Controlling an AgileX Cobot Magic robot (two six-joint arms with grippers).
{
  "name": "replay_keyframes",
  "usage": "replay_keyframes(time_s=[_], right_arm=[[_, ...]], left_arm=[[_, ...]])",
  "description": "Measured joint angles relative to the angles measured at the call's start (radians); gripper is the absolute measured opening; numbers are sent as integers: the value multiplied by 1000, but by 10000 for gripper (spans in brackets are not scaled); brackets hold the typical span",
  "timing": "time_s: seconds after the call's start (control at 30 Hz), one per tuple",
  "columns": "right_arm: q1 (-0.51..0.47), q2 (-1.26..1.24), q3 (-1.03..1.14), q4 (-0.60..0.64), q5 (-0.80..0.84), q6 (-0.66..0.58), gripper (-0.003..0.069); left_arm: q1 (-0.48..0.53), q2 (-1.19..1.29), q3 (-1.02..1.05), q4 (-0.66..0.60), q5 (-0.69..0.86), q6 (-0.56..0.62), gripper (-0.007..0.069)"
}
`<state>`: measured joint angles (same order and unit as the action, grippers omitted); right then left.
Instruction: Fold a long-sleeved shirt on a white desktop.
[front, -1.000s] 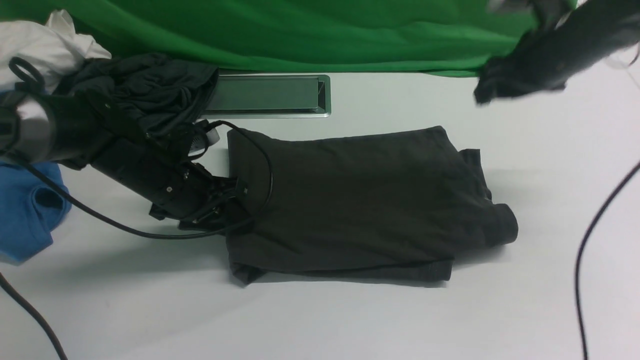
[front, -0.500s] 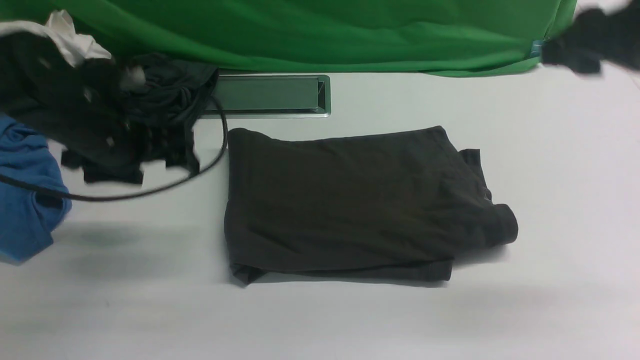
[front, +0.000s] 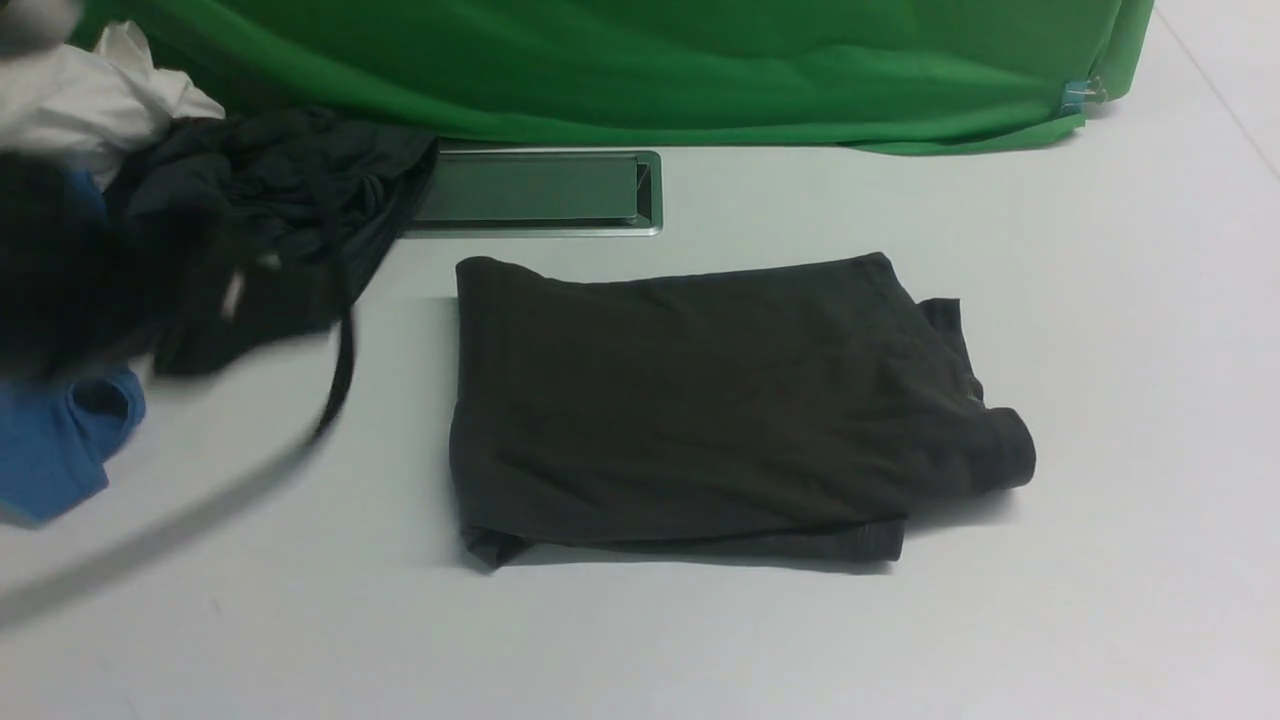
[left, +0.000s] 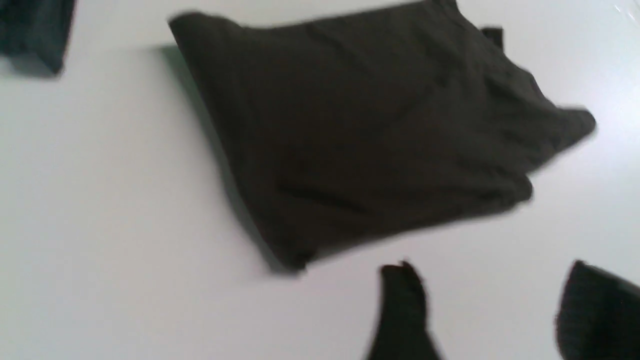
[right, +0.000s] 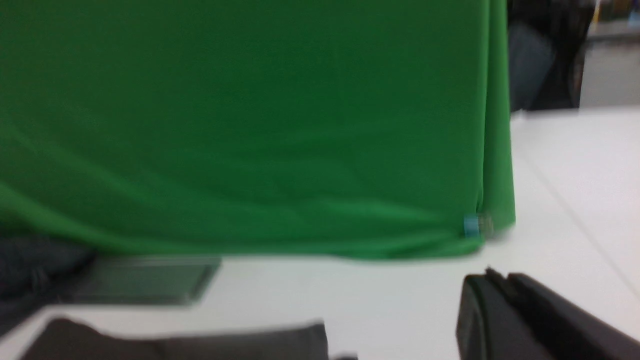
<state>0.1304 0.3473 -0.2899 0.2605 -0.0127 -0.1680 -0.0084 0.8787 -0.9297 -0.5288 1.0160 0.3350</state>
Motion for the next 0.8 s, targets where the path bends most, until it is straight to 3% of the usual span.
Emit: replay_keyframes(time_s=[0.03, 0.07, 0.17, 0.27, 0.53, 0.8], right_arm=[[0, -4, 0, 0, -2, 0, 18], [20, -31, 2, 1, -23, 0, 18], [48, -41, 2, 1, -57, 0, 18], [68, -42, 2, 2, -70, 0, 21], [70, -42, 3, 3, -74, 31, 36], [70, -42, 3, 4, -76, 52, 49]], left_arm=[[0, -19, 7, -1, 10, -1, 354], [-1, -96, 68, -13, 40, -7, 232], [-1, -222, 147, -22, 61, -11, 85], [-1, -354, 213, -23, 59, -17, 22], [-1, -598, 240, -11, 54, -17, 16], [-1, -654, 240, -11, 54, -16, 17]])
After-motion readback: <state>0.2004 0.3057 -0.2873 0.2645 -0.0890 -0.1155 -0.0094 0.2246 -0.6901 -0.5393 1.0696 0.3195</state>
